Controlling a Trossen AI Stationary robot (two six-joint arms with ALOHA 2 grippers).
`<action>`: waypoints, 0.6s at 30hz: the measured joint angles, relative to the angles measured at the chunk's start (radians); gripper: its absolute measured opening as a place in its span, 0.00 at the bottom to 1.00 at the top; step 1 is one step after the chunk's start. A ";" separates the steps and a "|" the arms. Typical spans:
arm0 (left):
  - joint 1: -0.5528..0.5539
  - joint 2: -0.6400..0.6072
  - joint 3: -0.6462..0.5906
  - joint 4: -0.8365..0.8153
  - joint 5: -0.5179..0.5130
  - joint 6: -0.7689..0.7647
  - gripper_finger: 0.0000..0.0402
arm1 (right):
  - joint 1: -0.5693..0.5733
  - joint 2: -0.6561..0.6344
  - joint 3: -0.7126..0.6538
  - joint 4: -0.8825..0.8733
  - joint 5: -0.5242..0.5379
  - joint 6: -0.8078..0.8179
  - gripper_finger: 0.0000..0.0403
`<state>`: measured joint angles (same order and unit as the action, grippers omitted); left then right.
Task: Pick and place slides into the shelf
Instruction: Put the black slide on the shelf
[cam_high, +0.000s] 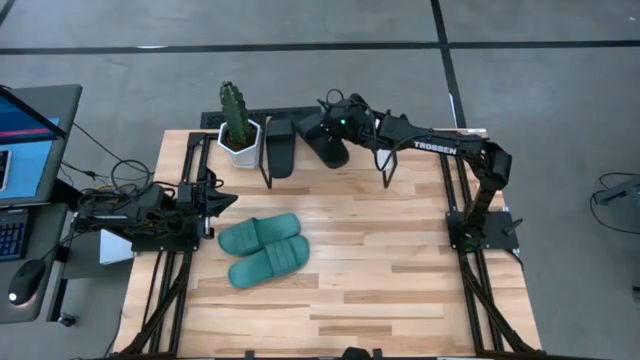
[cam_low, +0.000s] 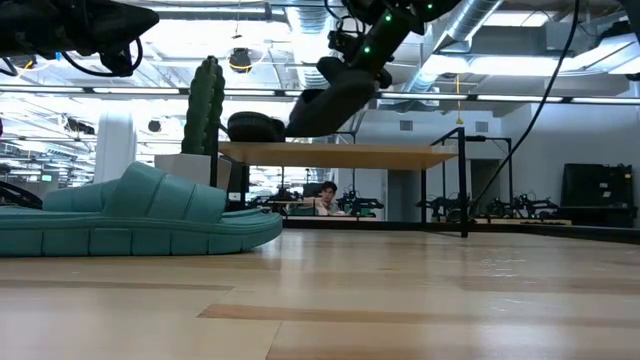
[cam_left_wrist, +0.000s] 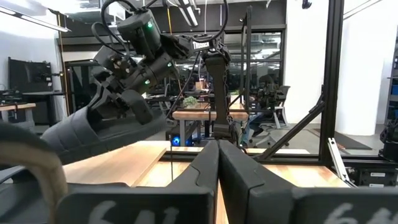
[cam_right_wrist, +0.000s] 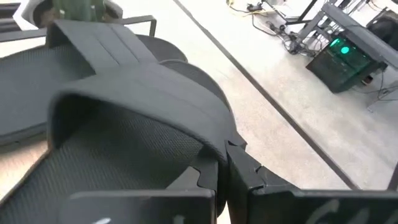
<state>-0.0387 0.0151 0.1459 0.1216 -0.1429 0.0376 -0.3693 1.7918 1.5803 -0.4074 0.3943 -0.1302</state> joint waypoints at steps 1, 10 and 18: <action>0.000 0.000 0.000 0.000 0.000 0.000 0.00 | 0.007 0.011 0.001 0.013 0.005 0.000 0.00; 0.000 0.000 0.000 0.000 -0.001 0.001 0.00 | 0.007 0.086 0.000 0.033 0.059 0.032 0.00; 0.000 0.000 0.000 0.000 -0.008 0.007 0.00 | 0.007 0.095 0.000 0.036 0.136 0.114 0.00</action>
<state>-0.0391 0.0148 0.1459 0.1215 -0.1511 0.0449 -0.3625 1.8870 1.5806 -0.3714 0.5302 -0.0157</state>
